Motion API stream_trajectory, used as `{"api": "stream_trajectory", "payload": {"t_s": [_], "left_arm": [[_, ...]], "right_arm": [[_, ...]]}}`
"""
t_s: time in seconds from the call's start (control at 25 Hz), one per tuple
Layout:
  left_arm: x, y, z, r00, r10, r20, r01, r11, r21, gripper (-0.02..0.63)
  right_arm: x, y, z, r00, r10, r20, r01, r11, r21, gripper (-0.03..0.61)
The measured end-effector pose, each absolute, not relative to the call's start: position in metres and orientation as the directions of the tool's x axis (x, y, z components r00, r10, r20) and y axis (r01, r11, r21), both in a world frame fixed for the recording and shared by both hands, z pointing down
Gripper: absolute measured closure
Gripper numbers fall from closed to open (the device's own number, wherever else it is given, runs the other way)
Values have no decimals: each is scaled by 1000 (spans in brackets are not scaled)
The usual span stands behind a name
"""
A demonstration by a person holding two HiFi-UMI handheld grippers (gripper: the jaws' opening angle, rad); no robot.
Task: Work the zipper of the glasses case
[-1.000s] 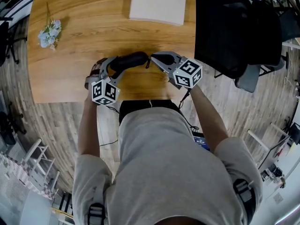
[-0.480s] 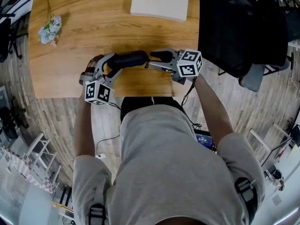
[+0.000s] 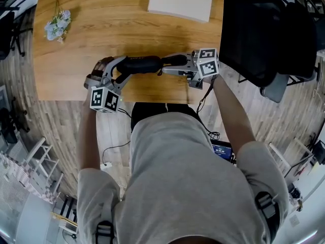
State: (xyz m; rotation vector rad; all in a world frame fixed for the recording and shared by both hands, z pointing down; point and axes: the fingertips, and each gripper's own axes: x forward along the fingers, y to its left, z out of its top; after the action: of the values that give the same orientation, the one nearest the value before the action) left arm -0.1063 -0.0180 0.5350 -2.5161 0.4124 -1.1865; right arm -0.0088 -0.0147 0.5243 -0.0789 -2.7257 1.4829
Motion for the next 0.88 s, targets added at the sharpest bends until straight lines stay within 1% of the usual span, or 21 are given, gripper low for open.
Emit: {"api": "stream_trajectory", "payload": {"t_s": [0.12, 0.28, 0.32, 0.6, 0.88], "left_arm": [[-109, -18, 534, 612, -398, 683, -131, -904, -408, 334], [-114, -19, 537, 606, -404, 685, -126, -899, -419, 334], [-114, -20, 538, 603, -404, 688, -120, -898, -423, 334], [-113, -18, 538, 601, -405, 689, -119, -898, -424, 334], [-110, -21, 557, 541, -410, 735, -206, -911, -357, 334]], "right_arm": [[-8, -14, 521, -998, 64, -1, 35, 542, -839, 438], [-7, -13, 522, -998, 65, 3, 34, 551, -834, 524], [-7, -13, 522, -998, 61, 5, 30, 556, -830, 532], [-4, -15, 523, -1000, 16, 25, -11, 581, -814, 549], [0, -26, 538, -984, -97, 151, -178, 605, -776, 552]]}}
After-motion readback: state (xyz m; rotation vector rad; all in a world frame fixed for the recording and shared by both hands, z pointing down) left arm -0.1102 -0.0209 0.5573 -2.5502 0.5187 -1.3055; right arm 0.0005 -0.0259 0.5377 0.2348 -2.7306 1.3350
